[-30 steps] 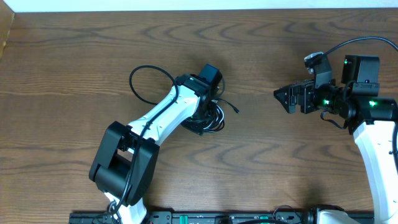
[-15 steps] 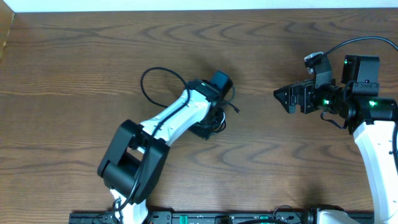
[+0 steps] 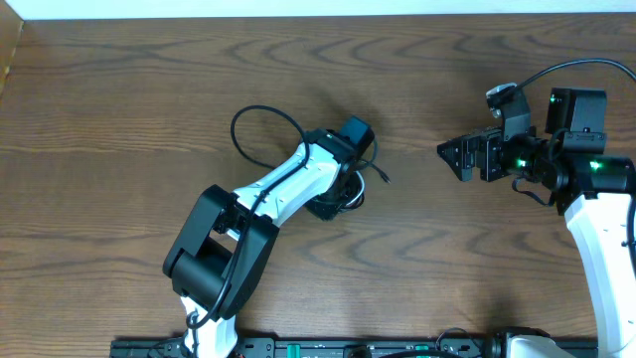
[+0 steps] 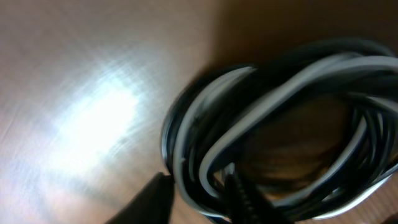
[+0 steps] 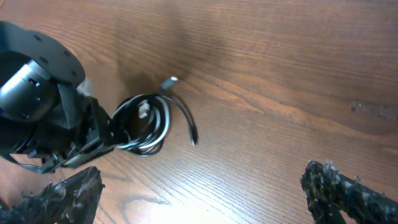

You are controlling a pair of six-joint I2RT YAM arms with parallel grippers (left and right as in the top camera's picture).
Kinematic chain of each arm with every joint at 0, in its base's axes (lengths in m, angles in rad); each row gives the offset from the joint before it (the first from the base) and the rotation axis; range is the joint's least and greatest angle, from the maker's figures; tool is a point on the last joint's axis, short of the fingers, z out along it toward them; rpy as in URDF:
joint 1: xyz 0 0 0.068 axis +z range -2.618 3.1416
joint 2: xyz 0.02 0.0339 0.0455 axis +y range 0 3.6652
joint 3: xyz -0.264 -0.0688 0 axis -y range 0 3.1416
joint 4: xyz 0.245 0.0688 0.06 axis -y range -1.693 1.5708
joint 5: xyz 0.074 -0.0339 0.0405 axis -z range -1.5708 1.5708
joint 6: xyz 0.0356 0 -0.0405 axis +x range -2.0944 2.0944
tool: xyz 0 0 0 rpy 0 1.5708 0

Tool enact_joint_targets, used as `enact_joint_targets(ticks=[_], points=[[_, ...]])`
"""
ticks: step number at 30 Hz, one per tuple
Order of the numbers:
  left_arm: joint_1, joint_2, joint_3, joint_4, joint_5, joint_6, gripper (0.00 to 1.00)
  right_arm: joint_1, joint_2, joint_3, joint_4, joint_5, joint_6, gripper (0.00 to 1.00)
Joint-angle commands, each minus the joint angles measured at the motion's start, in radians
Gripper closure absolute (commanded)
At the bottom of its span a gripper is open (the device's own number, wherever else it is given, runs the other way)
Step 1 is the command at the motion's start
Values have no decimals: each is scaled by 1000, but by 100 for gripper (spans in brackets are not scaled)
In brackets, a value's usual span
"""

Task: Untangle cables
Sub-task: 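Lower the left gripper onto the cable coil and pinch a loop, then lift the cable bundle with the left gripper toward the right gripper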

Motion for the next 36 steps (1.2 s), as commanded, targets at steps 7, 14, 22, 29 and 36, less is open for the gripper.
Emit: enact_joint_targets(ticks=[7, 14, 22, 29, 36], points=[[8, -8, 10, 113, 8, 586, 92, 4, 0, -3, -3, -3, 10, 1], [10, -142, 15, 183, 19, 943, 93, 4, 0, -3, 5, -4, 46, 1], [10, -336, 15, 290, 19, 1065, 92, 6, 0, -3, 39, -95, 64, 1], [10, -388, 15, 296, 69, 1065, 93, 41, 0, -3, 85, -101, 109, 1], [15, -427, 16, 311, 106, 1064, 93, 69, 0, -3, 93, -100, 139, 1]])
